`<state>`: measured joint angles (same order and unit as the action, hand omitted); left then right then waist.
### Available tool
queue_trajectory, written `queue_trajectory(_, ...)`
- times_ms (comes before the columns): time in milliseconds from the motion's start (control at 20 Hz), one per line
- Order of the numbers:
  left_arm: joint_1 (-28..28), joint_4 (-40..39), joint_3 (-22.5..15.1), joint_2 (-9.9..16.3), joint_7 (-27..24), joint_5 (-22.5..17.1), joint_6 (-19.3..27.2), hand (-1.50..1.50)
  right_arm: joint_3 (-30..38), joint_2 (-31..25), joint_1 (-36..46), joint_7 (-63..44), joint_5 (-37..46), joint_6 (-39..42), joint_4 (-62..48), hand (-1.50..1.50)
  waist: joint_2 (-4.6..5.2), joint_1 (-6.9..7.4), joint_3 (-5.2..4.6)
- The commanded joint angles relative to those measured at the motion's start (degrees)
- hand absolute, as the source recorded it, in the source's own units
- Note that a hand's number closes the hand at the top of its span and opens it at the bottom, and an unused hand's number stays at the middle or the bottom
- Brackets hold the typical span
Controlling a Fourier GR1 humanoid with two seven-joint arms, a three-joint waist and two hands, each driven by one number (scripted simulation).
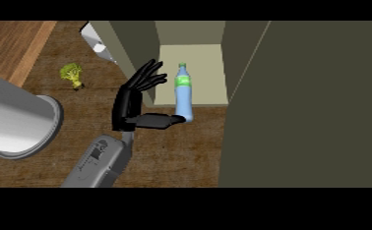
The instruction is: Pick up the bottled water, place it into the cabinet and close the cabinet
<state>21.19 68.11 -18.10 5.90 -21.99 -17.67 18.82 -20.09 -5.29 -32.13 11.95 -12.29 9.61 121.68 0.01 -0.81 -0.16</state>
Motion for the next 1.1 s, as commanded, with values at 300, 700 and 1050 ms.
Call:
queue_trajectory(300, -1.3, 17.1, 1.7, 1.2, 7.7, -3.8, -1.5, -1.50, 1.6, -1.3, -2.0, 1.3, -1.6, 0.2, -0.1, -1.50, -0.46, 1.40, 0.24)
queue_trajectory(700, -14.0, 33.4, -2.3, 0.6, 8.9, -1.5, -1.3, -1.50, -7.2, -0.7, -6.7, 3.6, 4.5, -2.0, 1.8, -1.50, -0.28, 0.78, 0.17)
queue_trajectory(1050, -22.5, 42.9, -6.4, 2.8, 12.7, -2.7, -4.9, -1.50, -4.2, -2.5, 2.0, -1.1, 5.6, -2.3, -0.6, -1.50, -0.08, 1.01, 0.16)
